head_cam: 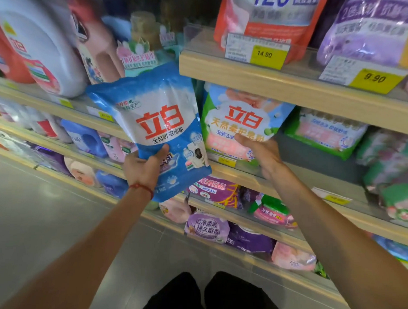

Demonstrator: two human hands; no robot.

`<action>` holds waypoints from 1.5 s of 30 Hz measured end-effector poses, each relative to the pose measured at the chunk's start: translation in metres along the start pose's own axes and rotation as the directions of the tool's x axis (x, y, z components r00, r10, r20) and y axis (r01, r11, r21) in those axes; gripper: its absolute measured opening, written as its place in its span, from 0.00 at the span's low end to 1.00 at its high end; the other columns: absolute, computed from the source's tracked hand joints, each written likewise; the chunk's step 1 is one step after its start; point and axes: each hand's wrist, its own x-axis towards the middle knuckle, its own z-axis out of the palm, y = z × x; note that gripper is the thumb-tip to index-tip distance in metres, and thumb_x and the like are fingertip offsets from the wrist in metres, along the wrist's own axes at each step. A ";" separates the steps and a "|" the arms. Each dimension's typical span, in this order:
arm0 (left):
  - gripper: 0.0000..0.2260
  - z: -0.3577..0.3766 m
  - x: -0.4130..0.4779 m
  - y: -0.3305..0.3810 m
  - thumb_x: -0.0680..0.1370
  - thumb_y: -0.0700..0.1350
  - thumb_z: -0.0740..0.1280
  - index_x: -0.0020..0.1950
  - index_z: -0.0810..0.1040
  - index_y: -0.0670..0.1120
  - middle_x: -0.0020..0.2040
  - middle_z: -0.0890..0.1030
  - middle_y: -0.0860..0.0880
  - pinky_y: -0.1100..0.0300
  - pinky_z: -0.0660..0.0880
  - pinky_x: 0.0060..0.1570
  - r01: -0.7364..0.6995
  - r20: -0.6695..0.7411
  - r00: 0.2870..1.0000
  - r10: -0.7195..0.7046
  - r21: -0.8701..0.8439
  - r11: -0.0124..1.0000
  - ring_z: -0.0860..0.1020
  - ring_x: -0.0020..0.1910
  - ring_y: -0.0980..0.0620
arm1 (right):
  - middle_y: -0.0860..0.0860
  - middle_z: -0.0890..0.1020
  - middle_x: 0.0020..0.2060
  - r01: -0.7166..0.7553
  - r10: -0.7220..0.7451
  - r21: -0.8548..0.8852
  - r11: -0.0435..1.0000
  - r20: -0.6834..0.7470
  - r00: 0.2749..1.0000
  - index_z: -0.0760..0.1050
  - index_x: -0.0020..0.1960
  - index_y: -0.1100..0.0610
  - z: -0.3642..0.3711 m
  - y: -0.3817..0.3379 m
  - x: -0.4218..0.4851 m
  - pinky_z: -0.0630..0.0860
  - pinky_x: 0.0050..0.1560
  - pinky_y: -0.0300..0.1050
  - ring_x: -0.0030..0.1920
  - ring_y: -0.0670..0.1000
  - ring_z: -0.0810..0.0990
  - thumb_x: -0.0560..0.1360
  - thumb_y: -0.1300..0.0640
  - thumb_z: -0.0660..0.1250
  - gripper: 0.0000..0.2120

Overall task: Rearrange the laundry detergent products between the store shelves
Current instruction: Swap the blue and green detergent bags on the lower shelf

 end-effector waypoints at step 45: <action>0.10 -0.018 0.000 0.011 0.63 0.60 0.76 0.34 0.81 0.57 0.37 0.85 0.50 0.41 0.83 0.50 -0.068 0.029 0.998 0.064 0.185 0.980 0.85 0.43 0.44 | 0.38 0.86 0.31 0.111 -0.100 0.008 0.994 -0.371 0.923 0.84 0.35 0.49 0.004 -0.024 -0.027 0.84 0.51 0.49 0.38 0.43 0.87 0.57 0.48 0.88 0.15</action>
